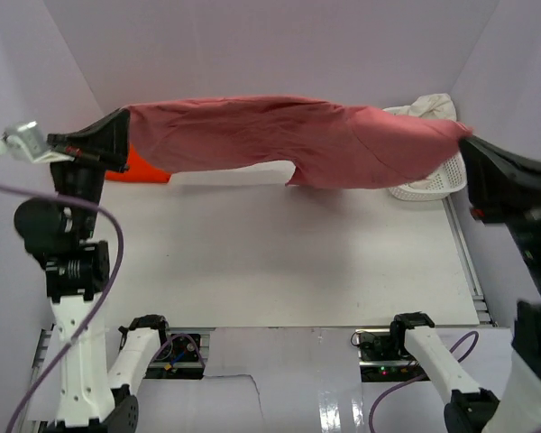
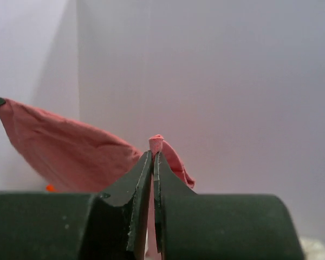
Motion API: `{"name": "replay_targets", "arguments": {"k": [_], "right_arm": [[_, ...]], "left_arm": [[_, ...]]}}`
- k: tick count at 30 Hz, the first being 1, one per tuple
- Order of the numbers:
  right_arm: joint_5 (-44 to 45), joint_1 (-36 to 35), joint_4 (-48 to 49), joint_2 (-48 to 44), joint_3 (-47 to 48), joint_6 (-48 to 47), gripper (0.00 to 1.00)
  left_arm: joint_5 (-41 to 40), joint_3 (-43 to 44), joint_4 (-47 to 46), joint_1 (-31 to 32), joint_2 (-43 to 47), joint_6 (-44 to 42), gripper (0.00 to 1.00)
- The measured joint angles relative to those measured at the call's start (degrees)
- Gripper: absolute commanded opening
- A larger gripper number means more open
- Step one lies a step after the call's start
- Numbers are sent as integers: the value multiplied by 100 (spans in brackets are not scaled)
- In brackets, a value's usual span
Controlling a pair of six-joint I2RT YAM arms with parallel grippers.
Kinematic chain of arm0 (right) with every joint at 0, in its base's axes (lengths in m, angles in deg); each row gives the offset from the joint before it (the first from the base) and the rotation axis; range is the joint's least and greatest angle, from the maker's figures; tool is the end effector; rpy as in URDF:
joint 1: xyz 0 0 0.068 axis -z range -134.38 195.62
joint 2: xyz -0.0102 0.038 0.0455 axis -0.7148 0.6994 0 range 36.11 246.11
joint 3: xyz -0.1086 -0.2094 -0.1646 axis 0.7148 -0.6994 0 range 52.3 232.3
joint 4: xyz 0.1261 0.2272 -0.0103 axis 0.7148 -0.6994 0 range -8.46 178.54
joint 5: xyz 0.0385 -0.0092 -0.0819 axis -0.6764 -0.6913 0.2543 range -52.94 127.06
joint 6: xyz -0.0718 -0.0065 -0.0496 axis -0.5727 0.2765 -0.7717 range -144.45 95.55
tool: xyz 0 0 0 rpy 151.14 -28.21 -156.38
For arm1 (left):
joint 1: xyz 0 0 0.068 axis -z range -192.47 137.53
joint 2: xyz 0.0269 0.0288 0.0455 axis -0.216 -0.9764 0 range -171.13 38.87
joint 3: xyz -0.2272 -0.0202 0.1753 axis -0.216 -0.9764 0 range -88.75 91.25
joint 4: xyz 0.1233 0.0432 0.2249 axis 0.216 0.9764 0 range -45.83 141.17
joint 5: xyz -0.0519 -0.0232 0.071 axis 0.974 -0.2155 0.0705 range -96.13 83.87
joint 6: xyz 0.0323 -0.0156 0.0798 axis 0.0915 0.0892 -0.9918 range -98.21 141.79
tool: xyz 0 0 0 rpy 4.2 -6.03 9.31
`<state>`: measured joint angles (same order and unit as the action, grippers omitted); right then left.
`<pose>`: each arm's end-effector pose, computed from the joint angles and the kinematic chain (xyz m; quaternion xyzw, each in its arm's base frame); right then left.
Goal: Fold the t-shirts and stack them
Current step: Flatten out the tshirt
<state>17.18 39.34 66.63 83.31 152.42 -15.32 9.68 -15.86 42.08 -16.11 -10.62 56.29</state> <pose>0.0520 0.0321 0.6246 -0.1382 0.4886 0.1991 0.8382 0.1735 -0.0100 0.5417 -0.0628 0.5377 -0.2937 0.7879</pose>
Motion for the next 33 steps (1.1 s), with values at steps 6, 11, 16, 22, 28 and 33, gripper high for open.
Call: {"name": "replay_targets", "arguments": {"k": [6, 11, 16, 22, 28, 33], "right_arm": [[63, 0, 457, -1064, 1058, -214, 8], [138, 0, 551, -1113, 1910, -254, 8], [275, -39, 431, -938, 1818, -254, 8], [348, -179, 568, -262, 756, -251, 8], [269, -181, 686, 1172, 232, -177, 8], [120, -190, 461, 2894, 1318, -155, 8]], "left_arm": [[-481, 269, 72, 0, 1069, -70, 0], [-636, 605, 345, 0, 1069, -146, 0], [-612, 605, 426, 0, 734, -144, 0], [-590, 35, 72, 0, -85, -105, 0], [-599, -264, -280, 0, -1130, -37, 0], [-588, 81, -570, -9, -2280, 50, 0]]}}
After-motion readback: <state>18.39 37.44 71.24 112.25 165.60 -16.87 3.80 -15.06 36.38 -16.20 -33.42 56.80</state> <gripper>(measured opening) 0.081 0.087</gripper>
